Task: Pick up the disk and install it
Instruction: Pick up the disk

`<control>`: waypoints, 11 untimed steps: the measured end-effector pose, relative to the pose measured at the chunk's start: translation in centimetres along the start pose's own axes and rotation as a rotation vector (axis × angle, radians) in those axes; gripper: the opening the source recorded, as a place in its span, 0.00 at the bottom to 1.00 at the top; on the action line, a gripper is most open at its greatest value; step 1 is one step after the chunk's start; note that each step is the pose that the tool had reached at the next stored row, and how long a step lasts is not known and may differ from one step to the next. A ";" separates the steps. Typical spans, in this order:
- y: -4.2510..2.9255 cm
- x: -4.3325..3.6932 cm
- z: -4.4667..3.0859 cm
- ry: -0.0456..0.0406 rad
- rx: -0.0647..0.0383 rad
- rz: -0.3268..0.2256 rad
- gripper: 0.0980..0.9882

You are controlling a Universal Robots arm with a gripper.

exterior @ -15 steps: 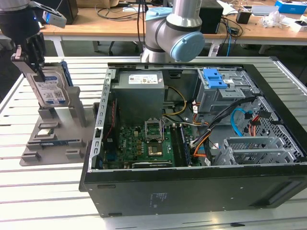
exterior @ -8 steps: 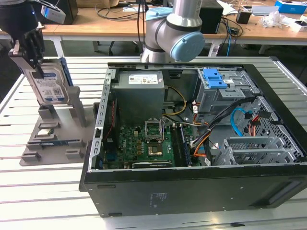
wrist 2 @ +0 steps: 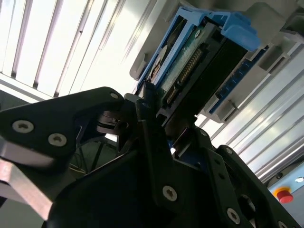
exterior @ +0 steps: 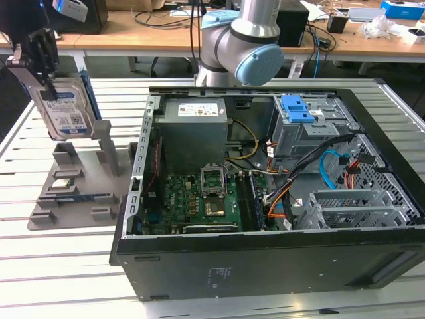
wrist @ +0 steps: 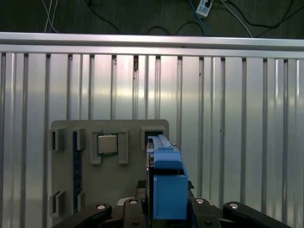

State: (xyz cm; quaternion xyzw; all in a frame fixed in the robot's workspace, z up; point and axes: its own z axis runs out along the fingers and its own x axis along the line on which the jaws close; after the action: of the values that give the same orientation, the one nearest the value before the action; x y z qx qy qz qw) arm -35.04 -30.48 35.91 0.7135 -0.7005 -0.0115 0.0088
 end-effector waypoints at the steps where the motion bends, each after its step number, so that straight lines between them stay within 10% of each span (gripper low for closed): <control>1: 0.01 -0.02 -0.32 0.0000 0.000 0.000 0.30; 11: 0.08 -0.10 -3.16 0.0000 0.000 0.000 0.30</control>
State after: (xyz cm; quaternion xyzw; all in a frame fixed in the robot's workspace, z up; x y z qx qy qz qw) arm -35.03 -30.40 39.08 0.7135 -0.7005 -0.0115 0.0088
